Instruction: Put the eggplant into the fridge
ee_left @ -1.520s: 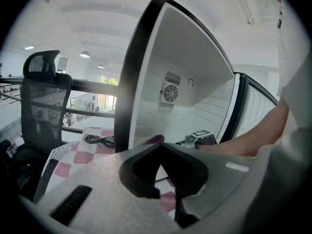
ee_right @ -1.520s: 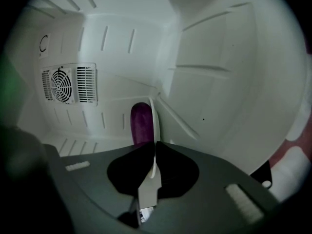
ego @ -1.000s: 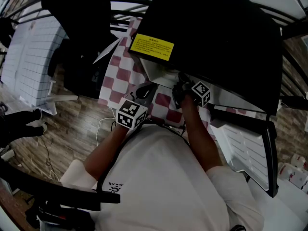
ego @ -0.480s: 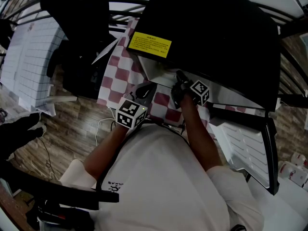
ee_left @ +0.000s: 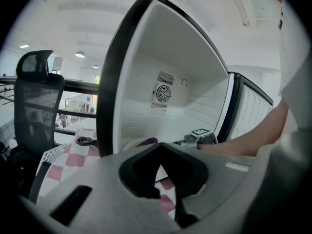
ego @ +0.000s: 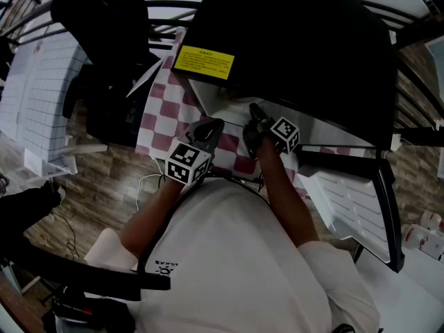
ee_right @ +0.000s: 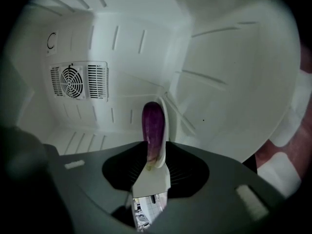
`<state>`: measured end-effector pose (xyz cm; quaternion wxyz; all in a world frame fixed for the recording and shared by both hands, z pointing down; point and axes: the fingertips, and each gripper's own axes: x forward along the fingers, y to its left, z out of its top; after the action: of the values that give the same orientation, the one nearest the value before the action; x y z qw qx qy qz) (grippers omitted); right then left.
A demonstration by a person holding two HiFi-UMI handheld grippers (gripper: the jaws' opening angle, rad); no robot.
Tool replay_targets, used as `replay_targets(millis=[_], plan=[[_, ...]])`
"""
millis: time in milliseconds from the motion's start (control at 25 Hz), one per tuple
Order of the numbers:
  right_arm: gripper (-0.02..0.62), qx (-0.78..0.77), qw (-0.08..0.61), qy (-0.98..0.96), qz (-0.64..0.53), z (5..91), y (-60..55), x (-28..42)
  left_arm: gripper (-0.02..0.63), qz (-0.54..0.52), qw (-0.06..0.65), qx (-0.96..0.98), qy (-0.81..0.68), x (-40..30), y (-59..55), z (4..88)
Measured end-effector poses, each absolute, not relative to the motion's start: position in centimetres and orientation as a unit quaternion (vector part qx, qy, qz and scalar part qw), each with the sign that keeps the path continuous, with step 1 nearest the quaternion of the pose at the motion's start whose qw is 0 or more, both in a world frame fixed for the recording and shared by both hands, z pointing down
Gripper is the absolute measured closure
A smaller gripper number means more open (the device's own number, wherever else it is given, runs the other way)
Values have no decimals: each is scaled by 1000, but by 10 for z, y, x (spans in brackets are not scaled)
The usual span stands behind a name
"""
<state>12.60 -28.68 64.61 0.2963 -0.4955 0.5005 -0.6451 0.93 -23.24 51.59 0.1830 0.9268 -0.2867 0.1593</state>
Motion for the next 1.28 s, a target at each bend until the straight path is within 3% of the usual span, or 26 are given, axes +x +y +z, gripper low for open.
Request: replay_targets(millis=[520, 1280], plan=[[589, -487, 306, 547, -609, 611, -253, 142, 600, 156, 171, 940, -250, 46, -214, 510], [589, -490, 224, 694, -478, 532, -176, 136, 600, 142, 178, 945, -235, 60, -183, 497]])
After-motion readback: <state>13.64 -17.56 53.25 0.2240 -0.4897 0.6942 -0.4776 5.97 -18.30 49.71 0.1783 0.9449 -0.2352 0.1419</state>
